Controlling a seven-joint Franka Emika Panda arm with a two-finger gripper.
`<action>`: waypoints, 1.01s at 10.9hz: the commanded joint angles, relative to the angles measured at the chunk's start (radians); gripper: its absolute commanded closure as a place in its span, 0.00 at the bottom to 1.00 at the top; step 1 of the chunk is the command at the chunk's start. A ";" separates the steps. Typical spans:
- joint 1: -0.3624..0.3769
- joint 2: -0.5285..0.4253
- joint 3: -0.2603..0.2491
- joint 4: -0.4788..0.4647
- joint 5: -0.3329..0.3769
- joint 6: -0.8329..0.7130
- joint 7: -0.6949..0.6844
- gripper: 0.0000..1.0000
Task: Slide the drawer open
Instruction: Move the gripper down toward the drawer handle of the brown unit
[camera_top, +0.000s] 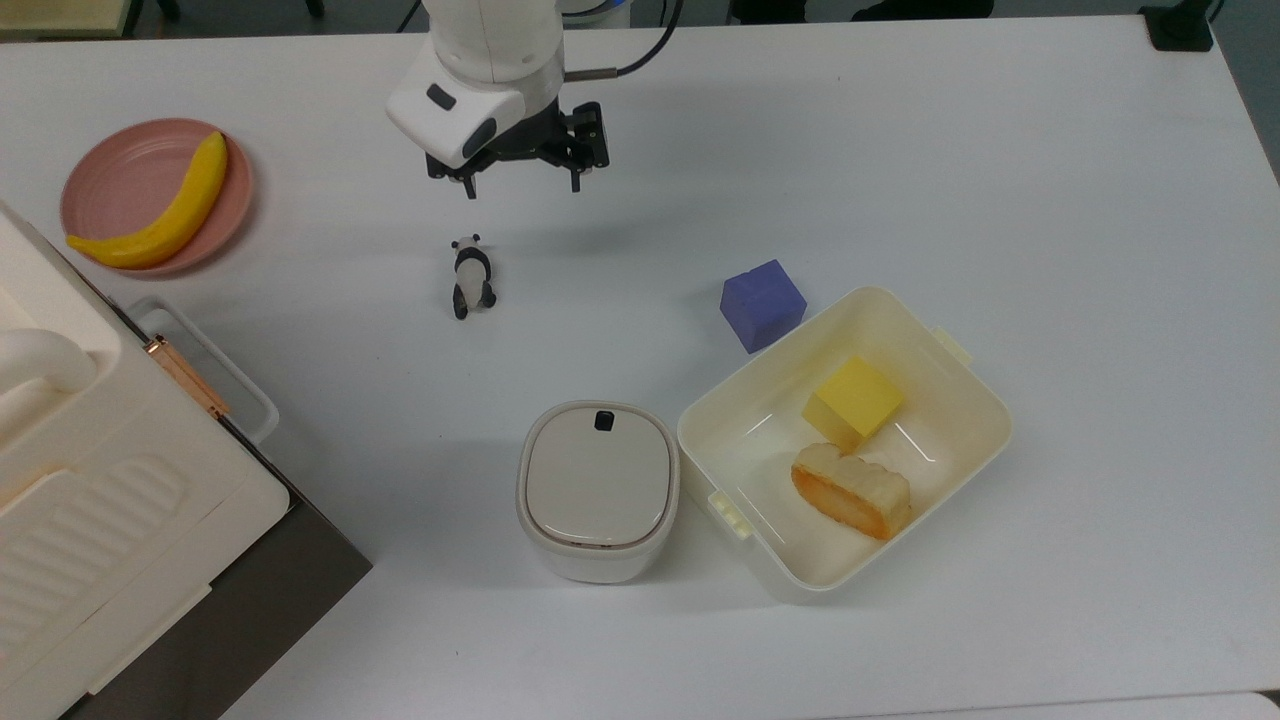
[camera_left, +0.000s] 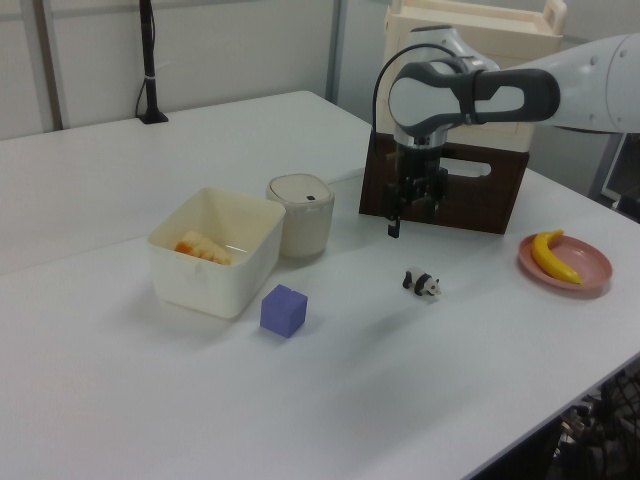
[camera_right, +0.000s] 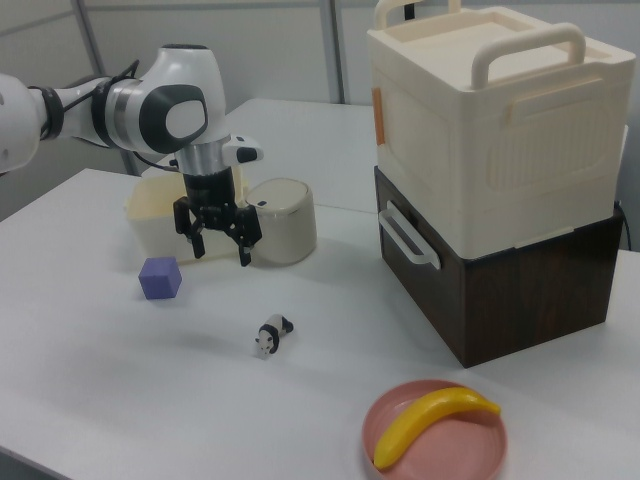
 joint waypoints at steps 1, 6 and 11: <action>0.007 -0.006 -0.009 -0.028 -0.012 0.079 -0.021 0.05; 0.000 0.037 -0.079 -0.003 0.000 0.343 -0.063 0.16; -0.008 0.135 -0.236 0.021 -0.017 0.588 -0.655 0.22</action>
